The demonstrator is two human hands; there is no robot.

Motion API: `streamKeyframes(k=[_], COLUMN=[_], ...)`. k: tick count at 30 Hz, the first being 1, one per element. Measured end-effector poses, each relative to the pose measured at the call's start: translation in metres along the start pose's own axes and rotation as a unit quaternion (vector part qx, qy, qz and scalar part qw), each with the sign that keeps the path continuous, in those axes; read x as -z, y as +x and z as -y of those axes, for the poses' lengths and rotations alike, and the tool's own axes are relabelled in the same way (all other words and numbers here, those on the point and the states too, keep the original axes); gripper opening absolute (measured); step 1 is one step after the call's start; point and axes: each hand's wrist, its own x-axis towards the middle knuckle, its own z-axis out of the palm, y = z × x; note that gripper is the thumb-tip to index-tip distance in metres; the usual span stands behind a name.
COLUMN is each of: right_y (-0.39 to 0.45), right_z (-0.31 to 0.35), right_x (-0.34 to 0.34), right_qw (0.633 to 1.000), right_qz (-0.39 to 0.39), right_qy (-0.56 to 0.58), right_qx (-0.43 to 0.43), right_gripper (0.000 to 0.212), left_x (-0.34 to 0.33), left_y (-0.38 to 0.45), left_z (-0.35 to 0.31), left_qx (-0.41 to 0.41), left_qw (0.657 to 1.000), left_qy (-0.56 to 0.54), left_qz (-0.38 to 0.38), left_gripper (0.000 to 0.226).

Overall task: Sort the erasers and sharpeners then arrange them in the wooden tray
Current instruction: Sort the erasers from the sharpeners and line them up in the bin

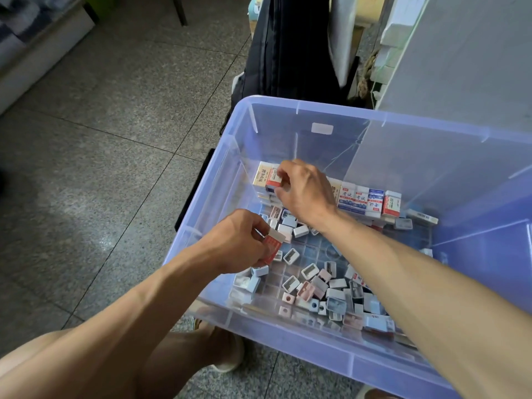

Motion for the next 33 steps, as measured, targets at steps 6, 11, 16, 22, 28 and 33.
streamKeyframes(k=[6,11,16,22,28,33], right_y=[-0.003,-0.037,-0.062,-0.072,-0.098,-0.106], right_z=[0.002,0.005,0.011,0.003,-0.039,-0.055], right_x=[0.022,0.060,0.076,0.107,0.165,0.196], right_qw=[0.998,0.947,0.939,0.915,0.924,0.916], right_qz=[0.007,0.188,0.224,0.152,0.045,-0.069], right_qy=[0.053,0.237,0.242,0.306,0.267,0.282], right_qx=[-0.028,-0.111,-0.099,-0.216,-0.270,-0.278], right_gripper=[0.027,0.017,0.014,0.006,0.011,0.010], left_x=[0.001,0.002,0.001,0.000,-0.012,-0.055], left_y=[0.000,0.001,0.000,0.007,0.021,0.039], left_z=[-0.002,-0.009,-0.015,-0.016,-0.013,-0.040], left_qx=[0.000,-0.030,-0.078,-0.107,-0.125,-0.234], left_qw=[1.000,0.998,0.995,0.992,0.989,0.925], left_qy=[-0.020,-0.043,-0.057,-0.048,0.082,0.277], left_qz=[0.001,-0.017,-0.021,-0.044,-0.004,0.117], left_gripper=[0.019,0.014,0.016,0.007,0.008,0.015])
